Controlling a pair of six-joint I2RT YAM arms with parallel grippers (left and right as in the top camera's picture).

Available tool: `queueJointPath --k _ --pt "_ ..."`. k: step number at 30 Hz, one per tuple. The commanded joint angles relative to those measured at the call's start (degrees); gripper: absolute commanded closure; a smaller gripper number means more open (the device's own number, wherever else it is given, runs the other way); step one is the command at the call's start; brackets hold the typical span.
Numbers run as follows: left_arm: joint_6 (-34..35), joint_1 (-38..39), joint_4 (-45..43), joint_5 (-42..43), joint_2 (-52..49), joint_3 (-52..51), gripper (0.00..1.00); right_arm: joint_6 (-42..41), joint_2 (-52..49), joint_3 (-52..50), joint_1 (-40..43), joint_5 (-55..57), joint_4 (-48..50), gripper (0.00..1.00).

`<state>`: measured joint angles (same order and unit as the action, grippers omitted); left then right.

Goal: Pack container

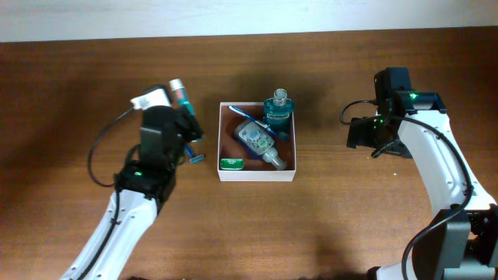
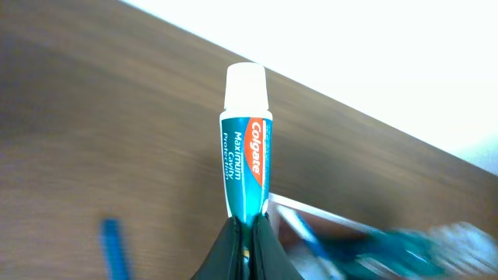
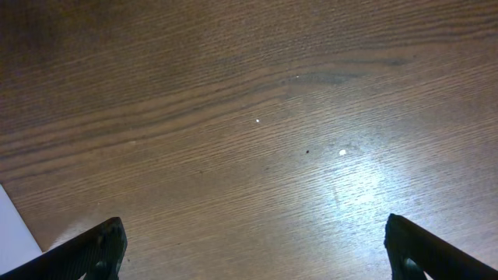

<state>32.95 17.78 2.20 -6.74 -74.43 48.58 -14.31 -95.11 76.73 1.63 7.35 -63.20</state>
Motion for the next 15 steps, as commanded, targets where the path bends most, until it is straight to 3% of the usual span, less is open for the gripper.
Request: queueJointPath --k 1,3,4,6,7,8,15 --pt "-0.9 5.2 -0.3 2.9 -0.3 0.6 0.99 0.3 -0.2 0.4 0.3 -0.3 0.0 0.01" --pt "-0.9 7.6 -0.9 2.9 -0.9 0.6 0.99 0.3 -0.2 0.4 0.3 -0.3 0.0 0.01" --pt "-0.9 8.4 -1.2 2.9 -1.2 0.6 0.9 0.3 -0.2 0.4 0.3 -0.3 0.0 0.01" --pt "-0.9 9.8 -1.9 2.2 -1.8 0.6 0.28 0.3 -0.2 0.4 0.3 -0.3 0.0 0.01" --pt "-0.9 10.0 -2.3 1.5 -1.9 0.6 0.05 0.3 -0.2 0.4 0.3 -0.3 0.0 0.01" --pt "-0.9 10.1 -2.4 0.8 -1.8 0.6 0.01 0.3 -0.2 0.4 0.3 -0.3 0.0 0.02" --pt "-0.9 4.9 0.2 -1.6 -1.6 0.7 0.01 0.3 -0.2 0.4 0.3 -0.3 0.0 0.01"
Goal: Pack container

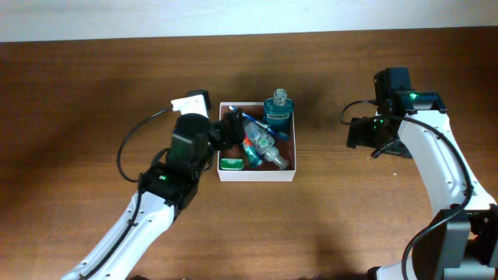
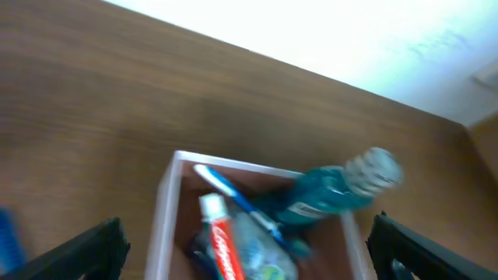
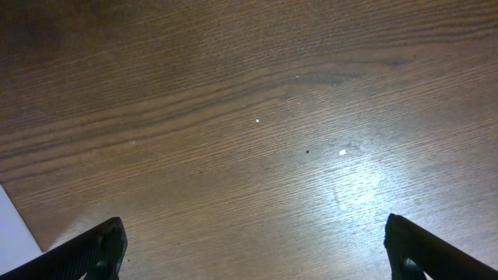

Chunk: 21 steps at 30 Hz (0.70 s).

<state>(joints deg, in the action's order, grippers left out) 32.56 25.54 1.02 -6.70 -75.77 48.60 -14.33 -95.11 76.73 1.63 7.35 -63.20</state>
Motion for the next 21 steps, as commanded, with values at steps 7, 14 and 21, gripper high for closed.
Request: queueJointPath --k 7,14,21 --pt "-0.5 -10.0 12.4 -1.7 -1.8 0.6 0.01 0.4 -0.2 0.4 0.3 -0.3 0.0 0.01" --pt "2.0 -10.7 10.6 -1.7 -14.4 0.5 0.01 0.4 -0.2 0.4 0.3 -0.3 0.0 0.01" --pt "2.0 -12.3 6.3 -3.7 -23.2 0.5 0.01 0.4 -0.2 0.4 0.3 -0.3 0.0 0.01"
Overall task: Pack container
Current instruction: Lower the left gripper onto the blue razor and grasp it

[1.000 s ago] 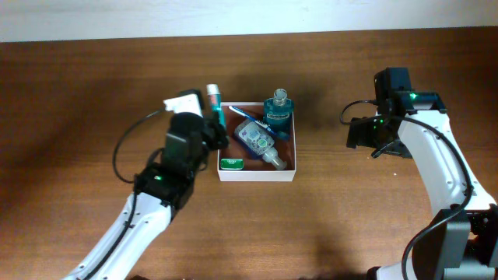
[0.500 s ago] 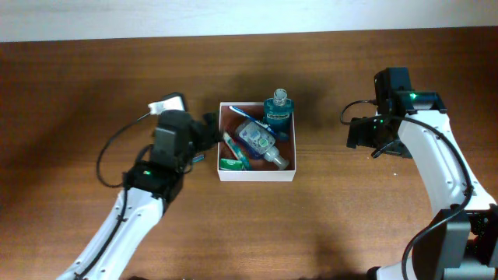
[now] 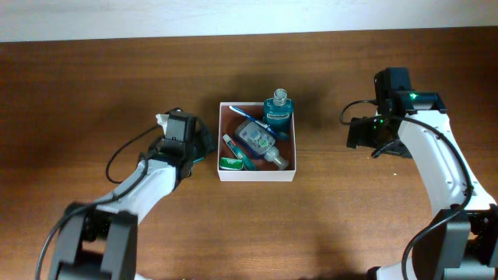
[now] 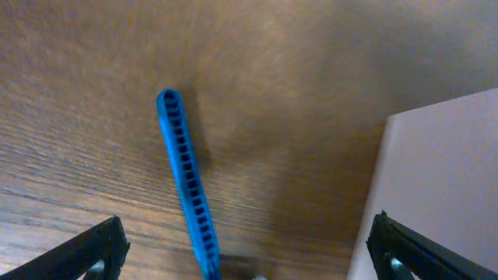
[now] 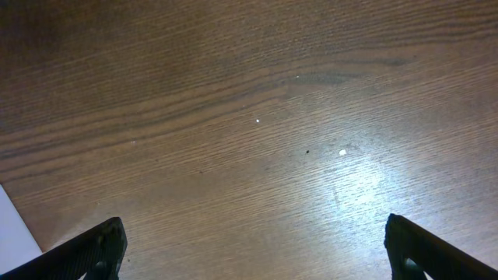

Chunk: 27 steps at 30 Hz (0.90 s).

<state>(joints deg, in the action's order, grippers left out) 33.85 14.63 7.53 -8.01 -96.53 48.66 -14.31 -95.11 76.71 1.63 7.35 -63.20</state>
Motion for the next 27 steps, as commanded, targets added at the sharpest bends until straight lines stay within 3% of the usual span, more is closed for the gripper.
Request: queueJointPath --k 1,3,6,8,21,25,27 --pt "0.7 -1.8 -0.2 -2.6 -2.9 0.4 0.01 0.3 -0.2 0.5 0.3 -0.3 0.0 0.01" --pt "0.7 -2.7 -0.3 -2.4 -3.5 0.4 0.11 0.3 -0.2 0.5 0.3 -0.3 0.0 0.01" --pt "0.7 -3.5 -0.3 -2.3 -4.3 0.4 0.51 0.3 -0.2 0.5 0.3 -0.3 0.0 0.01" --pt "0.7 -3.5 -0.3 -2.3 -4.8 0.4 0.64 0.3 -0.2 0.5 0.3 -0.3 0.0 0.01" --pt "2.2 -3.5 -0.9 -1.9 -9.1 0.4 0.64 0.3 -0.2 0.5 0.3 -0.3 0.0 0.01" --pt "2.1 -3.5 -1.2 -1.9 -9.1 0.5 0.82 0.3 -0.2 0.5 0.3 -0.3 0.0 0.01" --pt "2.1 -3.5 -1.3 -1.9 -9.1 0.5 0.83 0.3 -0.2 0.5 0.3 -0.3 0.0 0.01"
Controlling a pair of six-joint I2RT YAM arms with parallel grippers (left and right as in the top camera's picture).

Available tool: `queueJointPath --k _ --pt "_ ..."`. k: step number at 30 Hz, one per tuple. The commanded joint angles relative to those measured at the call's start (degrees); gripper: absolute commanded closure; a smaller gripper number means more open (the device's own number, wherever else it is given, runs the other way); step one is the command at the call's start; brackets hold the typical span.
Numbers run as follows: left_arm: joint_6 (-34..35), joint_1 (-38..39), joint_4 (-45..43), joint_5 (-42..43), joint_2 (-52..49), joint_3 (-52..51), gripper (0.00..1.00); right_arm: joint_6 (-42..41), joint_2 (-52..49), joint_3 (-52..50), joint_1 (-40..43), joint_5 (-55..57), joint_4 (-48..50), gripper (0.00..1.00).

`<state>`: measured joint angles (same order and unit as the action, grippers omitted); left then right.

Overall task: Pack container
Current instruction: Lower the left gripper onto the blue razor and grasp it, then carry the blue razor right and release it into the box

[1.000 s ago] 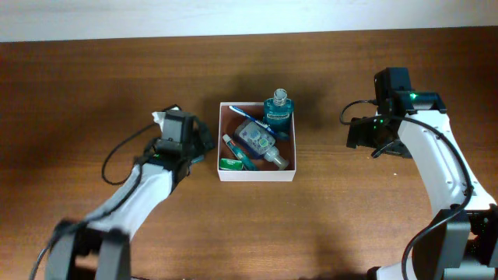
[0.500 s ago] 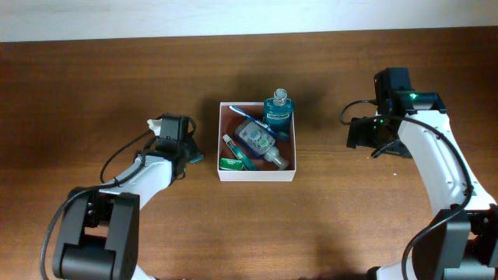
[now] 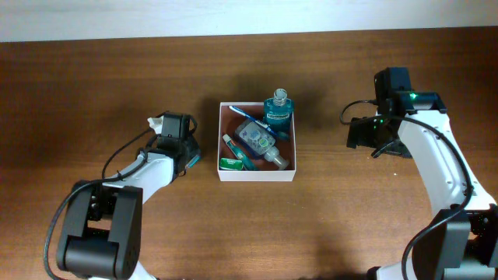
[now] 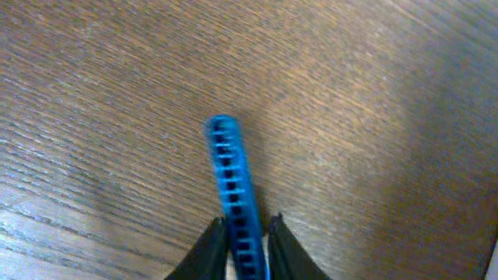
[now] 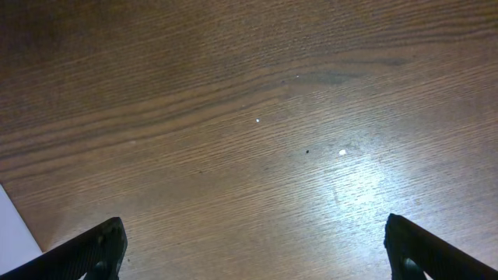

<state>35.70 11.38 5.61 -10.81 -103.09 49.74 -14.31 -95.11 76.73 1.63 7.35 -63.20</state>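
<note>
A blue comb [image 4: 231, 167] lies on the wooden table just left of the white box [image 3: 257, 176]. My left gripper [image 4: 246, 233] is down at the table and shut on the comb's near end; from overhead the left gripper [image 3: 185, 154] hides most of the comb. The box holds a teal mouthwash bottle [image 3: 277, 107], a clear bottle [image 3: 257, 141], a toothbrush, a toothpaste tube [image 3: 232, 145] and a small green pack [image 3: 230, 163]. My right gripper [image 3: 372, 134] hangs open over bare wood to the right of the box, with nothing between its fingers [image 5: 105, 243].
Brown wooden table [image 3: 350, 218] all round. The box's white wall stands a short way right of the left gripper. A pale wall edge runs along the table's far side.
My left gripper was open above the comb; now it is lower and shut on the comb's end. The right arm has not moved.
My left gripper held the toothpaste tube left of the box. Then it was open over the box with the tube lying inside. Then it stood open over the blue comb beside the box, and now it is shut on the comb.
</note>
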Motion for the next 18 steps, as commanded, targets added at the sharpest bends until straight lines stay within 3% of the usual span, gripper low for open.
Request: queueJointPath --k 1,10,14,18 --pt "0.3 -0.2 0.7 0.9 -2.6 -0.6 0.83 0.3 -0.2 0.4 0.3 -0.3 0.0 0.01" --pt "0.2 -0.2 0.7 0.9 -0.1 0.7 0.91 0.3 -0.2 0.4 0.3 -0.3 0.0 0.01" --pt "0.2 -0.1 1.3 1.6 6.0 2.1 0.91 0.3 -0.2 0.4 0.3 -0.3 0.0 0.01" --pt "0.2 0.1 1.3 8.5 16.4 2.6 0.92 0.3 -0.2 0.4 0.3 -0.3 0.0 0.01"
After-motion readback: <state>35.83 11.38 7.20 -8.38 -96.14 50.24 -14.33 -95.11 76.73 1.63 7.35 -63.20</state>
